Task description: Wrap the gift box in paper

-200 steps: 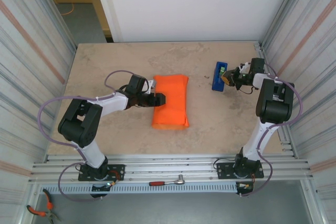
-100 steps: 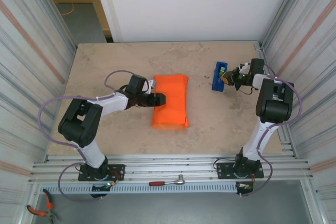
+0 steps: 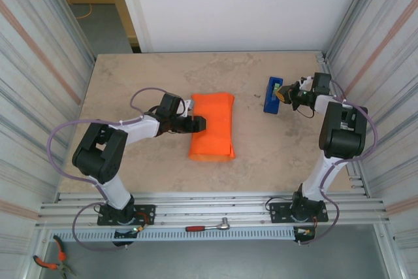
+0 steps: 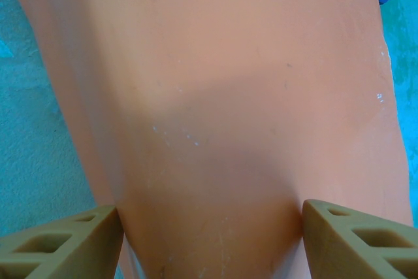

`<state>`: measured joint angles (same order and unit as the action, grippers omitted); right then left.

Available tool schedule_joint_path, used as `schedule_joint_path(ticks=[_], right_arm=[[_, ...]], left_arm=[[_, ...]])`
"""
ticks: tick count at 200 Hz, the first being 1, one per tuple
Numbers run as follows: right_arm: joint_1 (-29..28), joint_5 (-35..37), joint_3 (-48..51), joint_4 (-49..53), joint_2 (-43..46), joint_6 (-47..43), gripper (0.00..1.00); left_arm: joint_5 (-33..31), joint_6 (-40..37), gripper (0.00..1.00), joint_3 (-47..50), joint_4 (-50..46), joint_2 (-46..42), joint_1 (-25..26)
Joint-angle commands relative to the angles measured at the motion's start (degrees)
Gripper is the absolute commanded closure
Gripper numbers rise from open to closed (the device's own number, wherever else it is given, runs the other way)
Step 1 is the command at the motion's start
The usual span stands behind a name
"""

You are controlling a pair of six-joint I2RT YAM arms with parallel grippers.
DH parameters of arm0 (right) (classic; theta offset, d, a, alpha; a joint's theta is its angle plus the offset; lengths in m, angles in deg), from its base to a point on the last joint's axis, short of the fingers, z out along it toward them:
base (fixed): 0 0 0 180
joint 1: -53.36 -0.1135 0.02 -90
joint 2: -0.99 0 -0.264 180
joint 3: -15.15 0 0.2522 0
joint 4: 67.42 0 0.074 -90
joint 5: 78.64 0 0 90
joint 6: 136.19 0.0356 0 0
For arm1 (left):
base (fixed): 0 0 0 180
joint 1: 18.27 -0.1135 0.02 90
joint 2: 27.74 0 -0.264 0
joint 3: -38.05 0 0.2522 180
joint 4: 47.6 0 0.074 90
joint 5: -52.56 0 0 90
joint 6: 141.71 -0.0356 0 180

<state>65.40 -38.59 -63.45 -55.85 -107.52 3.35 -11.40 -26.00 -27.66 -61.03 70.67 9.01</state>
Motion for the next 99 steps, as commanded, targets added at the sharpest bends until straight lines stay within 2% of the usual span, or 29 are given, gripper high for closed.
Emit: schedule_joint_path(ticks=[1, 99], right_arm=[[-0.43, -2.83, 1.41, -1.12, 3.79, 1.78, 1.0], [-0.58, -2.21, 7.78, -2.68, 8.0, 2.32, 1.0]], left_arm=[[-5.4, -1.54, 0.29, 3.25, -6.56, 4.52, 0.88], [-5.56, -1.49, 0.3, 3.67, -6.58, 4.14, 0.86]])
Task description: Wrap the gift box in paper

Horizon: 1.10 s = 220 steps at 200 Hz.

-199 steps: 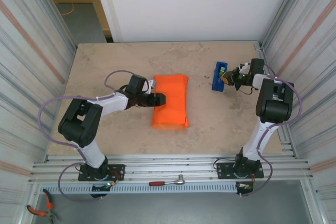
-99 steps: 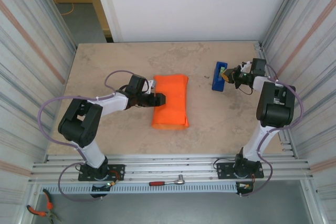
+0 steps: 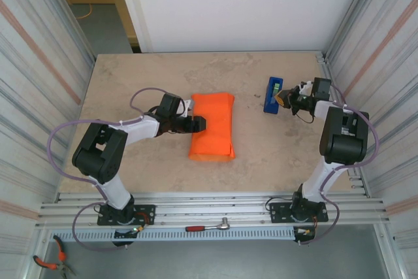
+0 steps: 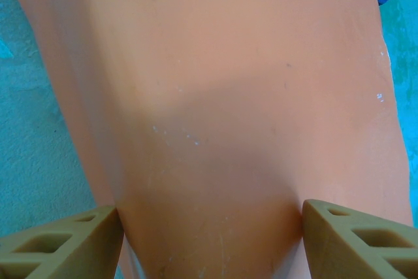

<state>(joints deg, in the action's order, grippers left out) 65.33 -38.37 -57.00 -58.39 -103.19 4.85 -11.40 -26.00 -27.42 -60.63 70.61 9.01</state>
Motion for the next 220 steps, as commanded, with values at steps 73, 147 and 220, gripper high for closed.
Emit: schedule_joint_path(ticks=[73, 147, 220], right_arm=[[-0.74, -1.79, 6.28, -0.7, 6.7, 0.84, 1.0], [-0.85, -1.54, 9.64, -1.32, 8.36, 0.28, 1.0], [-0.72, -0.8, 12.05, -2.36, 7.15, -0.48, 1.0]], left_arm=[[-5.61, -1.49, 0.3, 3.52, -7.04, 4.11, 0.92], [-5.56, -1.4, 0.3, 3.57, -6.99, 3.76, 0.88], [-5.58, -1.47, 0.3, 3.64, -7.0, 3.65, 0.92]])
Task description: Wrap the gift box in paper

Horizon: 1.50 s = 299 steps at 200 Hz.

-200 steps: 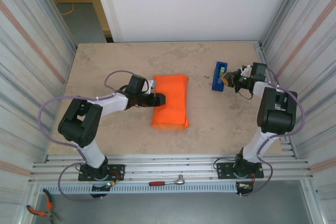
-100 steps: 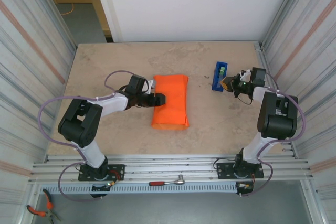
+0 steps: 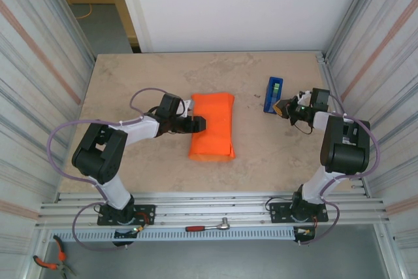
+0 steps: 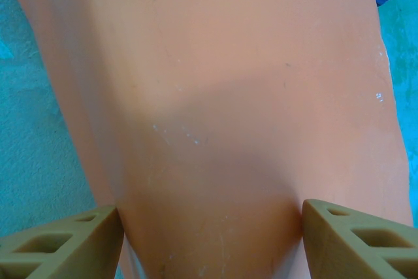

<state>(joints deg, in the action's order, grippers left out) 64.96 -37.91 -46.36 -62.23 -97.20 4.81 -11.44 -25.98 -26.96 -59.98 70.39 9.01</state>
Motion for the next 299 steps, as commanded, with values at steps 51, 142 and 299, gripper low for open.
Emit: schedule_joint_path(ticks=[51, 142, 299], right_arm=[[0.01, 0.43, 2.09, 0.37, -2.24, -0.86, 1.0], [-0.34, 0.79, 0.75, -5.07, -9.56, 2.57, 1.0], [-7.98, -0.82, -2.31, 1.16, 0.81, 0.68, 1.0]], left_arm=[[-5.62, -1.38, 0.3, 3.17, -7.65, 3.83, 0.91], [-5.74, -1.48, 0.3, 3.06, -7.79, 3.83, 0.92], [-6.05, -1.67, 0.29, 2.99, -8.5, 3.33, 0.92]])
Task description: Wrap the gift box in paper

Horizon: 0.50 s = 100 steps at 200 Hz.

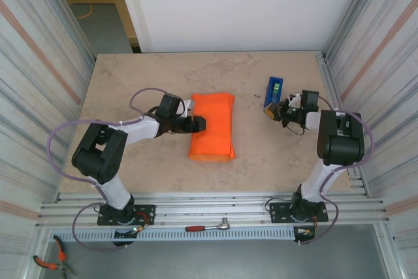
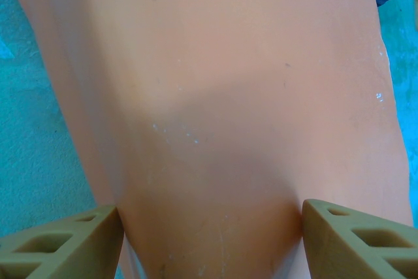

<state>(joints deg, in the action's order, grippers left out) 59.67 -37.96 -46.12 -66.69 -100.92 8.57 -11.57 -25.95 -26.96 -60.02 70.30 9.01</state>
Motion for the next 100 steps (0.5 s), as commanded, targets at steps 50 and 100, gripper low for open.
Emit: schedule_joint_path(ticks=[50, 100], right_arm=[[-11.41, -3.36, -9.3, 18.4, 5.67, -11.54, 1.0], [-20.88, 0.48, -20.41, 37.47, 2.07, -25.01, 1.0]], left_arm=[[-5.86, -1.68, 0.3, 3.07, -8.32, 3.31, 0.92], [-5.76, -1.46, 0.3, 3.37, -7.94, 3.17, 0.9]])
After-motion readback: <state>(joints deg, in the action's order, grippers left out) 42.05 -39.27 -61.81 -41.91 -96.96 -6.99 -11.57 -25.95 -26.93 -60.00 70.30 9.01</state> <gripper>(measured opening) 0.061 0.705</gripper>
